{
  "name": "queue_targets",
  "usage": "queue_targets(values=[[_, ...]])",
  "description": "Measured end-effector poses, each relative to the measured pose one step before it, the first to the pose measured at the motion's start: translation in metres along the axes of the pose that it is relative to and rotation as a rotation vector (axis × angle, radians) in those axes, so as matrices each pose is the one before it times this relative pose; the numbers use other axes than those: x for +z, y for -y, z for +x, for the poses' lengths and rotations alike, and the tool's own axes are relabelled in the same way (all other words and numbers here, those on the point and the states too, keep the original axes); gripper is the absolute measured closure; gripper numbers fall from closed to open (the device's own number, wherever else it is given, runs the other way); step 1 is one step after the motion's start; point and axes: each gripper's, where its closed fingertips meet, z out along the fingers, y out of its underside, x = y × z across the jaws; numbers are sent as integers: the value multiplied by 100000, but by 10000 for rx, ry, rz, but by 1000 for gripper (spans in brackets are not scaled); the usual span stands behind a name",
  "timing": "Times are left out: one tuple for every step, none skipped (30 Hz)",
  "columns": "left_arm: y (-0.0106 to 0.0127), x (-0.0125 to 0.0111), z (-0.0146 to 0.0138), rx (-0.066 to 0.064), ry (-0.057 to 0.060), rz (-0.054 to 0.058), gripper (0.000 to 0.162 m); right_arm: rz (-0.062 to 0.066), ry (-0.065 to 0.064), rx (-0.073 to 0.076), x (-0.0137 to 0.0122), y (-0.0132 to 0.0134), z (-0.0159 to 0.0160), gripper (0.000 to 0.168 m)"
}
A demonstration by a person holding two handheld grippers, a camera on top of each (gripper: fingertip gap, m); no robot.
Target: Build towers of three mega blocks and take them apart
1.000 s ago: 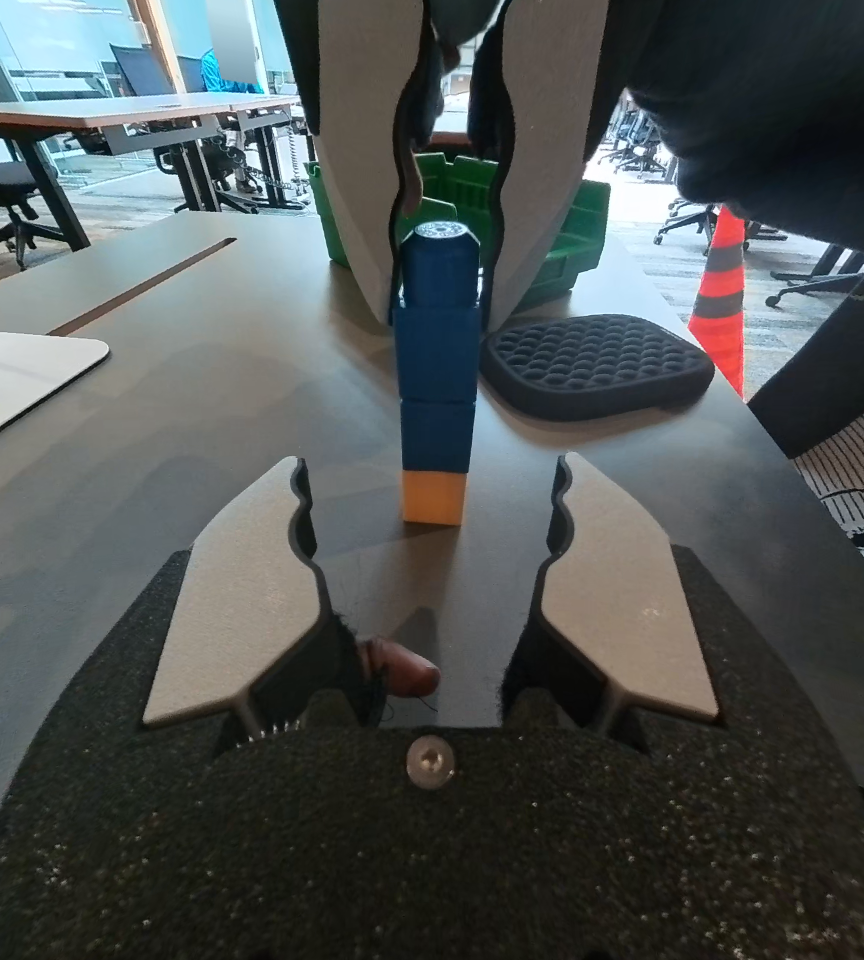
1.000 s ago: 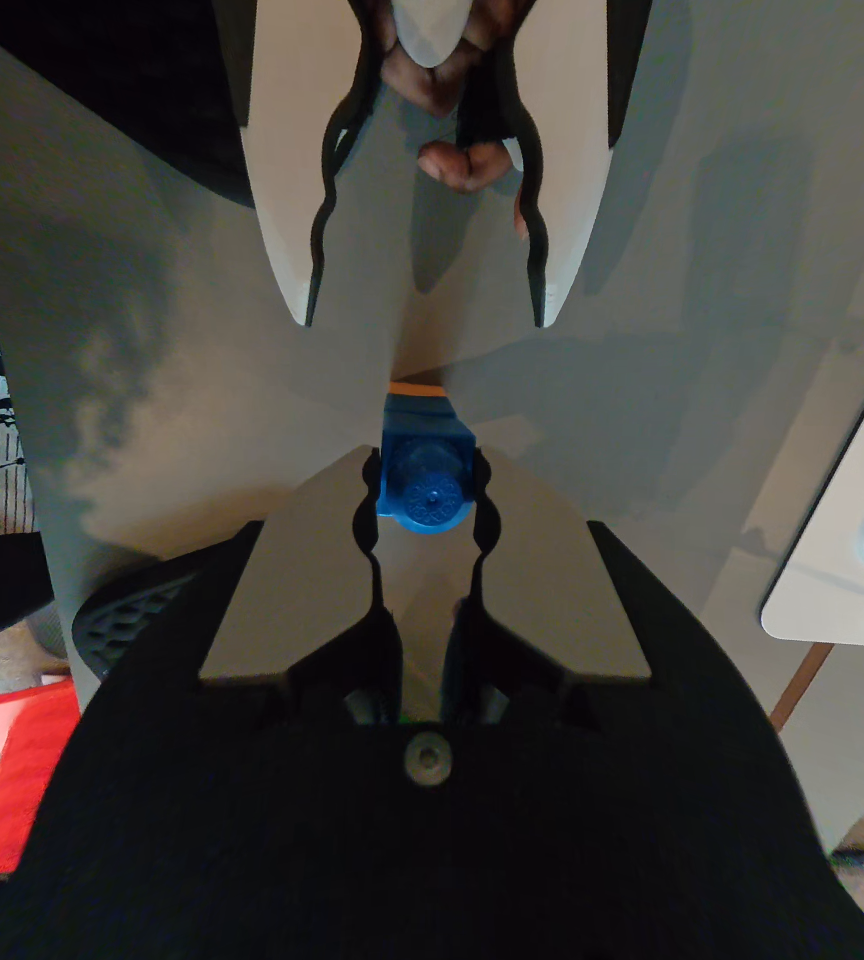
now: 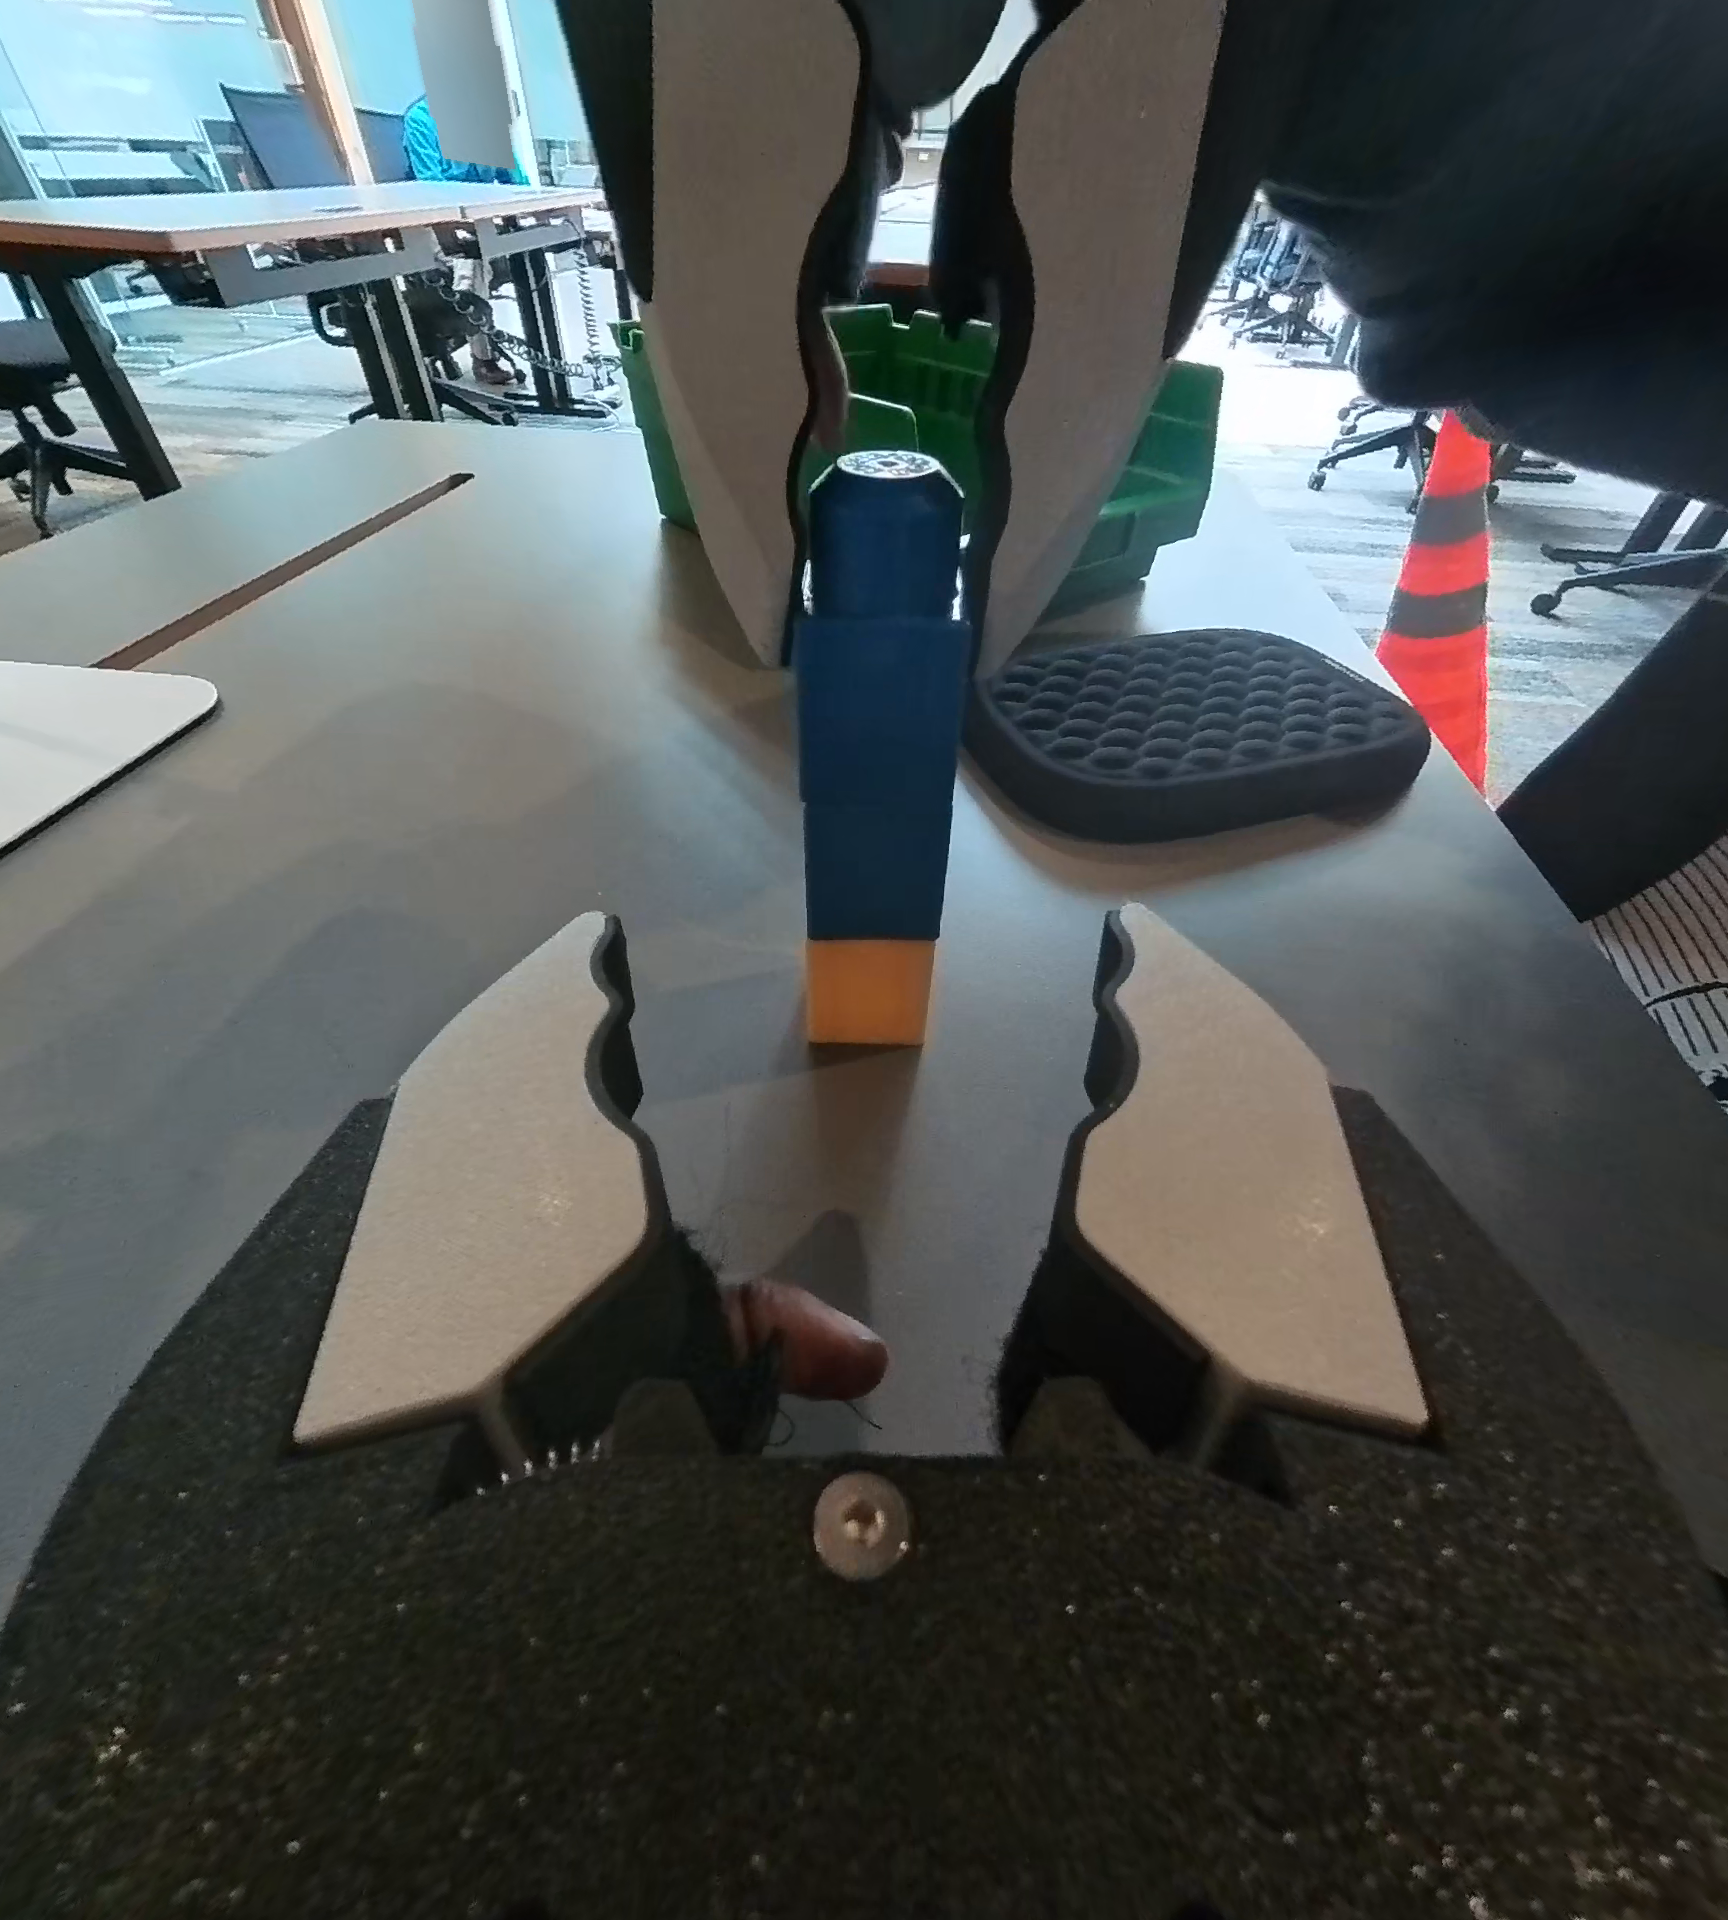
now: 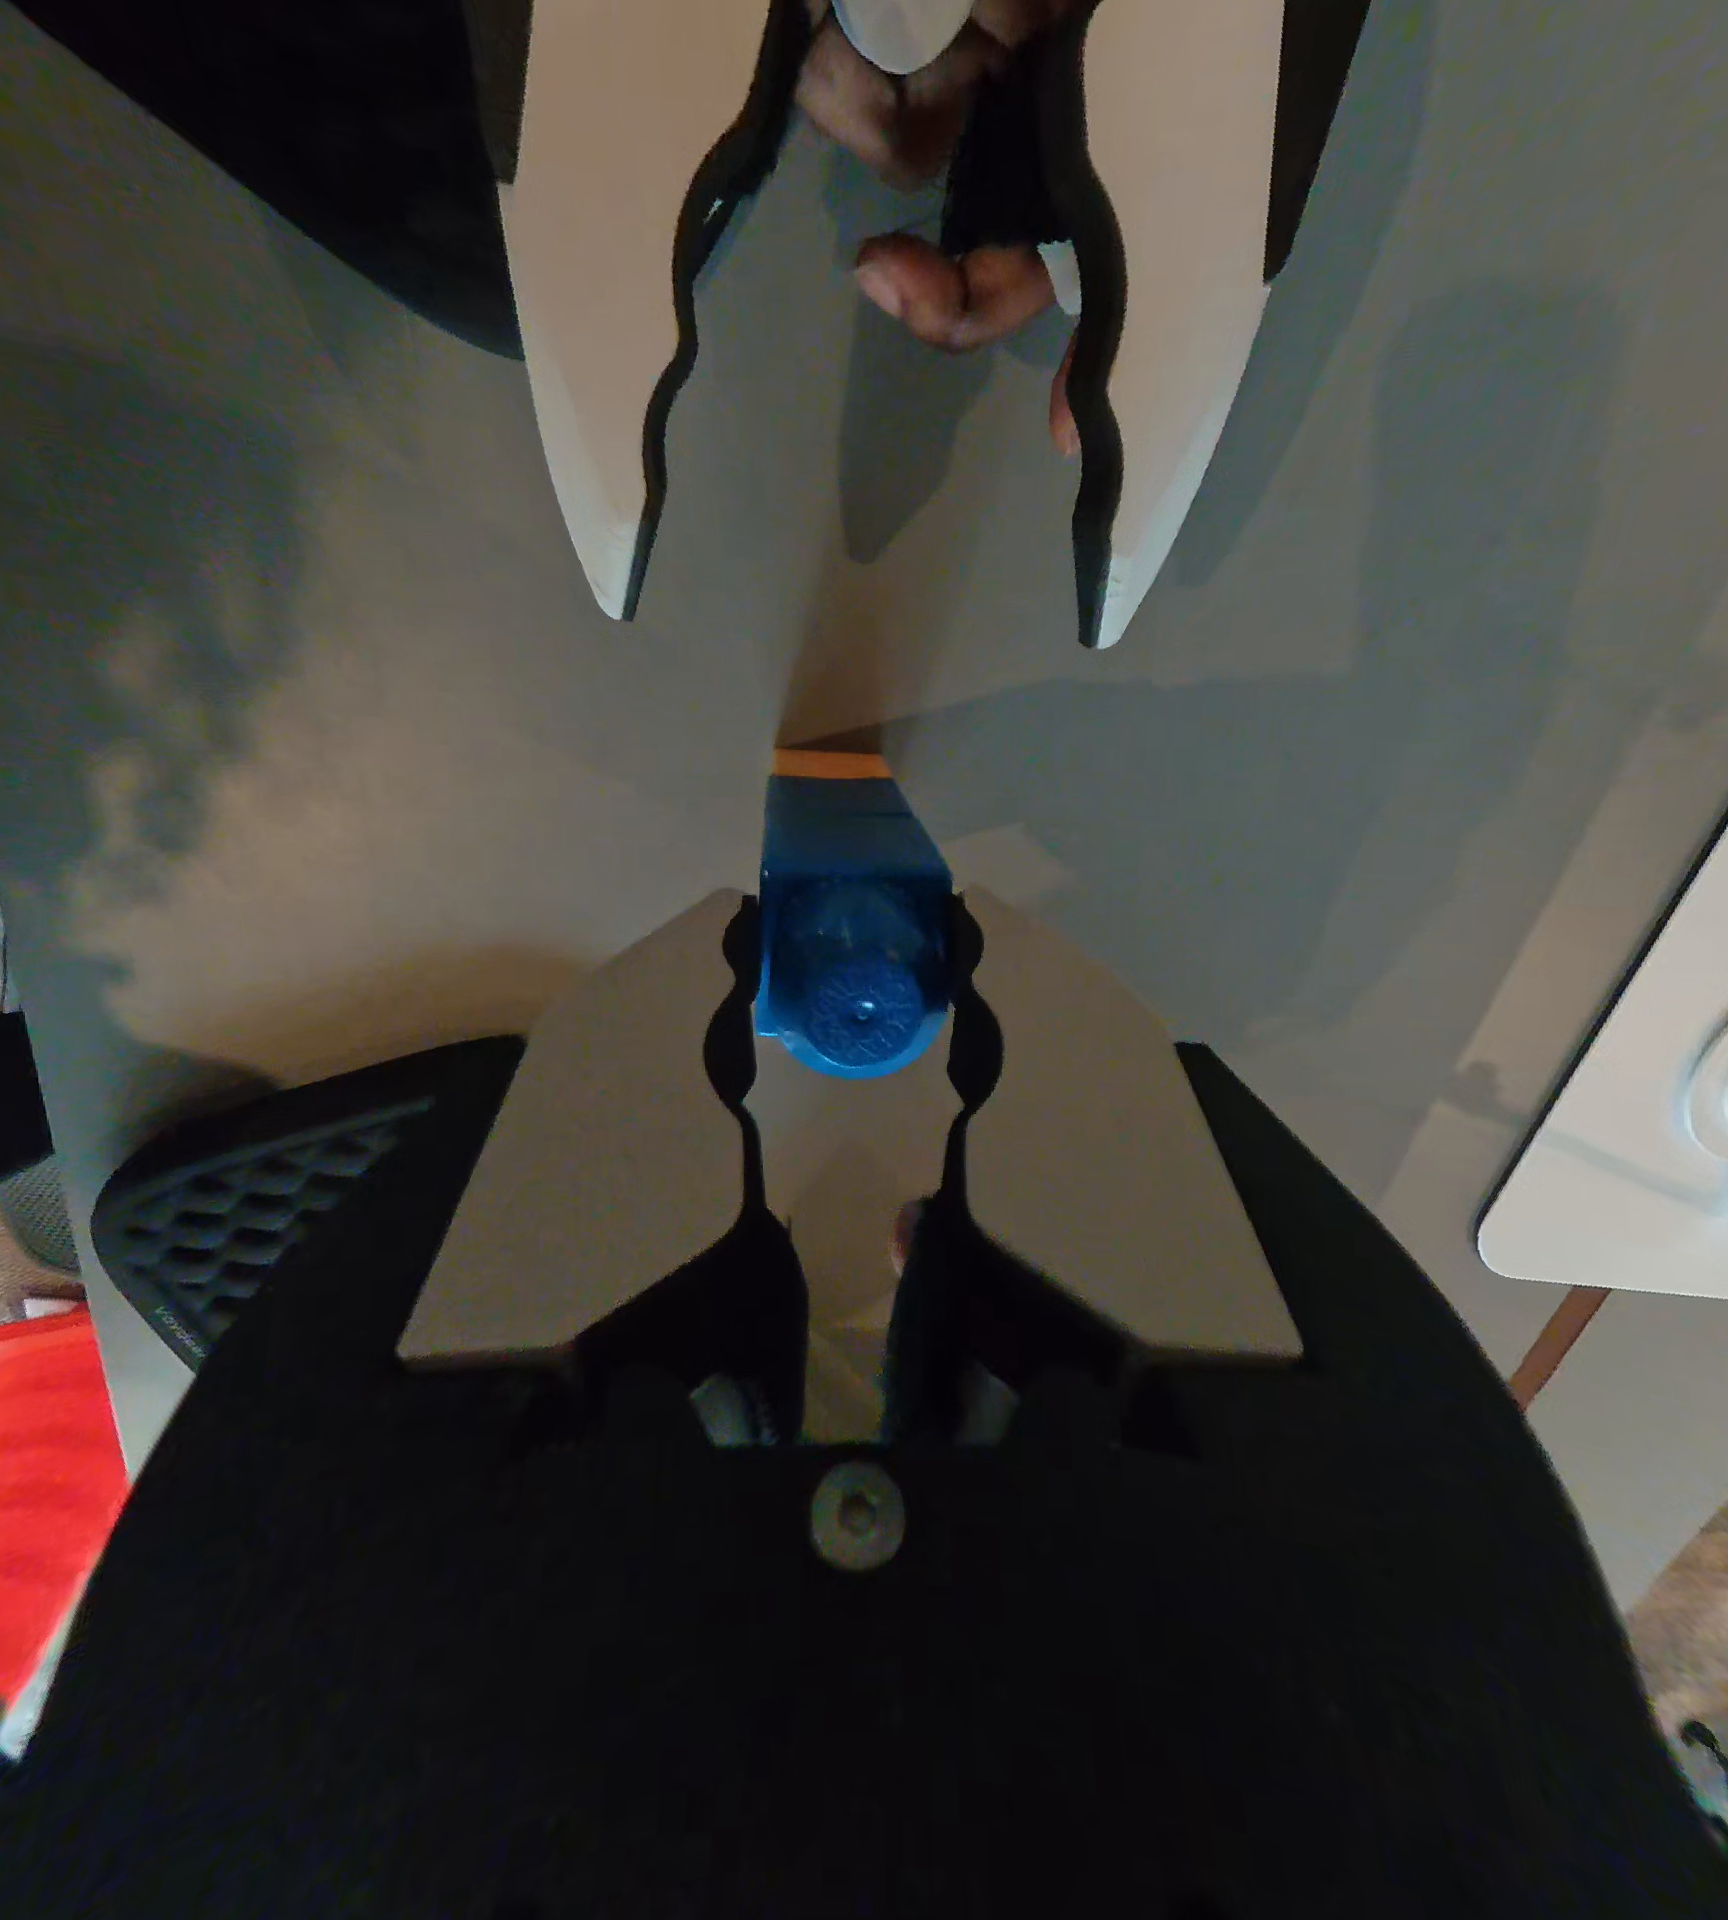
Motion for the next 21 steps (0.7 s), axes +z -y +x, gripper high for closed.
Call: queue_targets(values=[[13,-14,-15,-9,0,13,77,-83,-41,-59,-6,7,11,134],[21,-21,-11,-9,1,21,77,-37,-32,6,-10,5,-1,134],[23,-20,-17,-11,6,23,78,20,-4,46,-5,16,1,134],[18,-15,-11,-12,6,17,78,76,23,112,-13,14,-8,135],[13,-17,-7,-4,-2,14,78,64,31,191,-17,-10,11,135],[18,-9,8,3,-3,8,78,17,18,208,-40,-83,66,135],[-11,6,10,5,0,-1,78,-49,7,140,-79,-200,58,135],[-3,-1,-5,5,1,-2,78,-63,19,44,-154,-246,-12,135],[4,-1,-1,5,5,4,79,14,-14,1,-286,-203,2,135],[16,-5,1,4,11,6,79,37,-62,11,-427,-233,18,135],[6,-8,-16,4,14,7,79,10,-56,25,-551,-334,5,134],[8,-11,-7,5,13,9,79,-6,-59,58,-652,-451,1,134],[7,-3,-4,8,13,7,79,-20,-95,88,-752,-571,32,134],[2,2,-3,11,13,2,79,-25,-108,96,-840,-706,58,134],[-3,-9,-5,10,12,-1,80,-26,-132,118,-908,-810,101,134],[-3,14,-8,4,10,-5,80,-30,-146,157,-946,-931,145,135],[-11,2,-7,0,9,-10,80,-41,-143,194,-985,-1043,158,135],[-10,6,-23,-2,15,-9,80,-53,-148,231,-968,-1141,205,135],[-6,5,-19,0,18,-6,80,-84,-130,224,-935,-1252,208,135],[-6,2,-14,2,20,-5,81,-94,-137,208,-860,-1318,242,135],[-3,3,-15,5,19,-3,81,-153,-171,216,-781,-1418,305,134]])
